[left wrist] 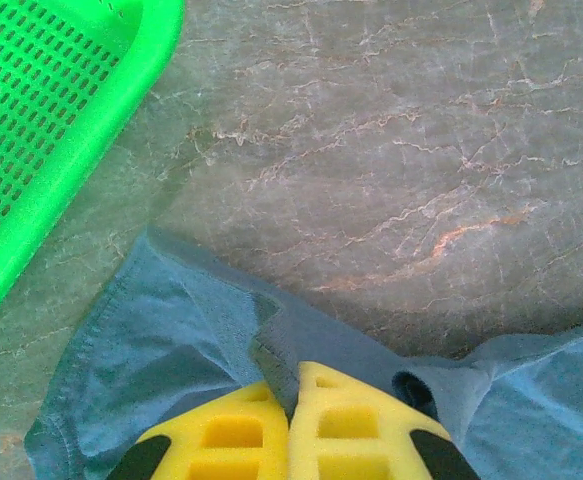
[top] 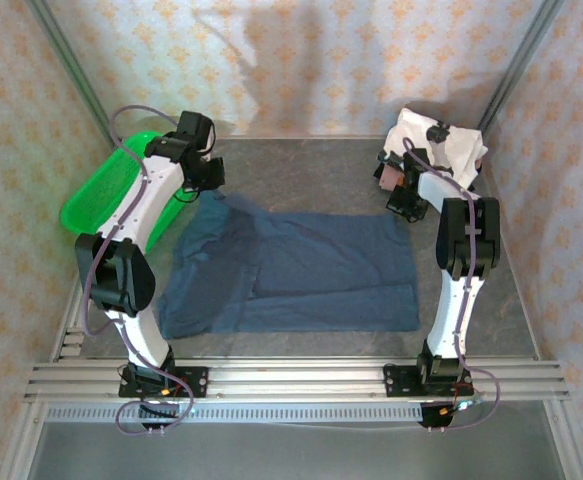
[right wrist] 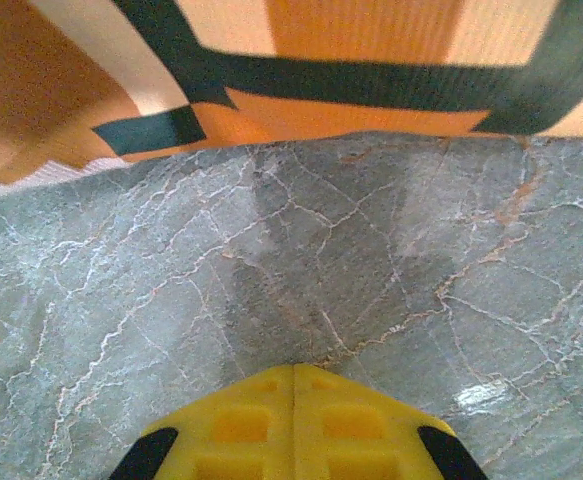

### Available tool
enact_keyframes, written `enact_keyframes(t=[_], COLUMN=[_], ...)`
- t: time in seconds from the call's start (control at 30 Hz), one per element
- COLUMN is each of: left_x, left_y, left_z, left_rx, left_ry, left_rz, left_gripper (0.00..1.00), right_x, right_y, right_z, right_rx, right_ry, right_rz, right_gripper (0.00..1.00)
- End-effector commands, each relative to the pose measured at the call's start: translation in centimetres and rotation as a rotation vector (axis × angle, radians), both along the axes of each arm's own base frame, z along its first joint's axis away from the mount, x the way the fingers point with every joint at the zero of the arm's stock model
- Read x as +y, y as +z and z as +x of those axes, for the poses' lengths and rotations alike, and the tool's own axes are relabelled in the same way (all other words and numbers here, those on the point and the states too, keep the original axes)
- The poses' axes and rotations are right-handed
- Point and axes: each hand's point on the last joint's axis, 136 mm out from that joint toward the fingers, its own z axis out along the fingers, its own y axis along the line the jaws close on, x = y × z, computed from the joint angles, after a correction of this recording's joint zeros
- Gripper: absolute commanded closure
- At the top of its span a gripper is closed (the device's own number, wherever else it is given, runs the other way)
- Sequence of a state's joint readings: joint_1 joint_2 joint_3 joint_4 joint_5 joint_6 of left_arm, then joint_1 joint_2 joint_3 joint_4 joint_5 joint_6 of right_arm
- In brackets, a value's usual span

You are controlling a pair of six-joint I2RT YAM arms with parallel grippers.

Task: Fold and stack the t-shirts

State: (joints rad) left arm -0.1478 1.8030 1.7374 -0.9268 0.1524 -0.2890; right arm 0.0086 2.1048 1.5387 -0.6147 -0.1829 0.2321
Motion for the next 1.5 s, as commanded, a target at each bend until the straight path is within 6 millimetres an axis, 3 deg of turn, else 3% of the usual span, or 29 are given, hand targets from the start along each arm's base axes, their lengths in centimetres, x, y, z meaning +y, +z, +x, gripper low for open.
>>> enact_keyframes(t=[0.0, 0.23, 0.53, 0.57, 0.67, 0.73, 0.97, 1.33, 1.47], left_x=[0.7, 0.9, 1.0, 1.0, 0.9, 0.9, 1.2, 1.4, 1.4], left_y=[0.2, 1.1, 1.4, 1.4, 1.1, 1.1, 0.9, 0.6, 0.5], left_z=[-0.1, 0.0, 0.2, 0.1, 0.0, -0.1, -0.2, -0.2, -0.1], left_rx=[-0.01, -0.034, -0.039, -0.037, -0.028, -0.028, -0.022, -0.018, -0.016], left_ry=[0.013, 0.022, 0.02, 0.019, 0.016, 0.016, 0.018, 0.031, 0.032], left_rz=[-0.002, -0.029, -0.045, -0.047, -0.052, -0.052, -0.048, -0.05, -0.049], left_gripper=[1.0, 1.0, 1.0, 1.0, 1.0, 1.0, 1.0, 1.0, 1.0], right_x=[0.4, 0.8, 0.5, 0.4, -0.1, 0.0, -0.1, -0.9, -0.8], right_y=[0.7, 5.2, 6.0, 5.7, 4.0, 2.7, 0.1, -2.1, -2.8], right_z=[0.2, 1.7, 1.1, 1.0, -0.1, -0.7, -1.6, -2.6, -2.2], right_rx=[0.009, -0.096, -0.104, -0.092, -0.023, 0.01, 0.07, 0.135, 0.143], right_ry=[-0.007, -0.016, -0.022, -0.02, -0.003, 0.014, 0.018, 0.019, 0.018], right_rz=[-0.001, 0.03, 0.018, 0.013, -0.019, -0.017, -0.02, -0.072, -0.068], right_gripper=[1.0, 1.0, 1.0, 1.0, 0.69, 0.62, 0.62, 0.62, 0.67])
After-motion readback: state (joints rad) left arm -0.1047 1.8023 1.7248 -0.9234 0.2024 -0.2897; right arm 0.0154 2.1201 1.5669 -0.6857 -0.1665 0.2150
